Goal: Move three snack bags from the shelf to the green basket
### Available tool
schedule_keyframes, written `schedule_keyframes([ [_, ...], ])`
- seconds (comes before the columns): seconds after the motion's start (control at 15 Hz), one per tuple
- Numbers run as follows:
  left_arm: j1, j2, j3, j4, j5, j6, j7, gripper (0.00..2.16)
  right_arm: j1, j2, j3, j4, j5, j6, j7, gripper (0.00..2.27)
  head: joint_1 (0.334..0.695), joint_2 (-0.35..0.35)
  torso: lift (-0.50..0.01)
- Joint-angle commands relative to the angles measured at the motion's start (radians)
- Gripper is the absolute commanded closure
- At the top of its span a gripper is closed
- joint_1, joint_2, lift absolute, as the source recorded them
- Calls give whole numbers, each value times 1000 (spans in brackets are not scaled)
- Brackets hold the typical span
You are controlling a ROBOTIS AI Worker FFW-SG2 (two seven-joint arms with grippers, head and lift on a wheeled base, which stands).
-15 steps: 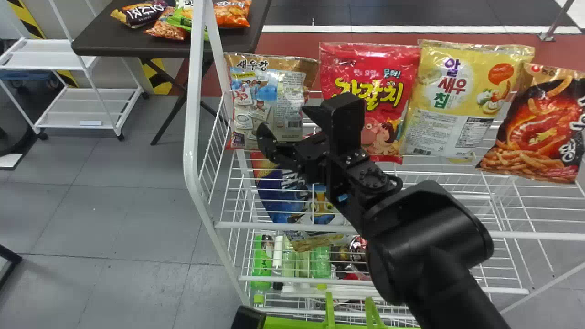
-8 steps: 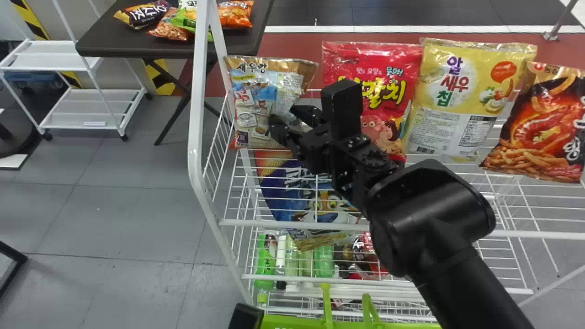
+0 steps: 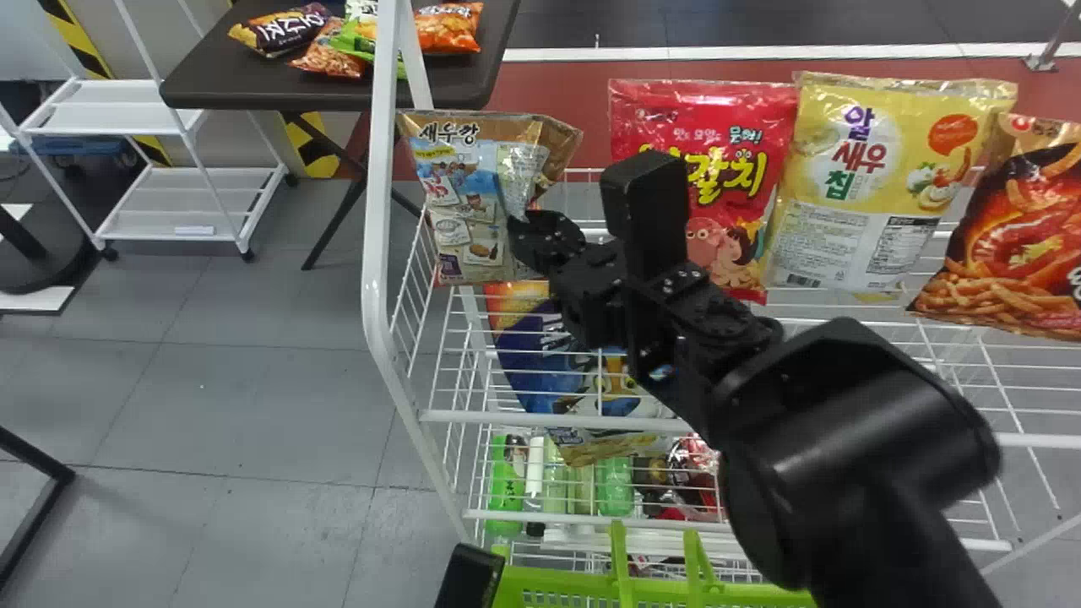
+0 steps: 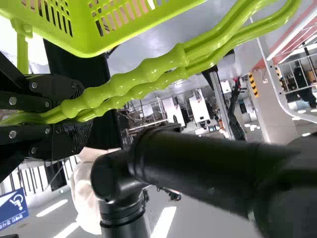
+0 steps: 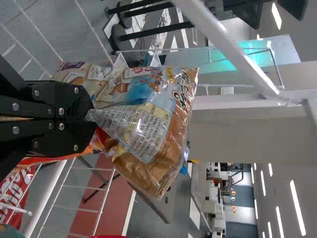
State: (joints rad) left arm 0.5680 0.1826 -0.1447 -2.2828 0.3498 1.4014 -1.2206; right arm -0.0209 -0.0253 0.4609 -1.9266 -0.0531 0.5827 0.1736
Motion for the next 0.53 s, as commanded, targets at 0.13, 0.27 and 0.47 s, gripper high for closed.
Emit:
schedule_keyframes([
  [0.13,-11,0,4,-6,1,9,3,1463,174,-81,-37,-327,59,174,-26,2189,695,58,-47],
  [0.27,-14,0,4,-7,3,9,3,1463,300,-151,-110,-525,59,230,-31,2189,695,6,-47],
  [0.47,-20,0,2,-6,5,12,3,1463,504,-245,-266,-739,27,282,-37,2189,695,-141,-47],
])
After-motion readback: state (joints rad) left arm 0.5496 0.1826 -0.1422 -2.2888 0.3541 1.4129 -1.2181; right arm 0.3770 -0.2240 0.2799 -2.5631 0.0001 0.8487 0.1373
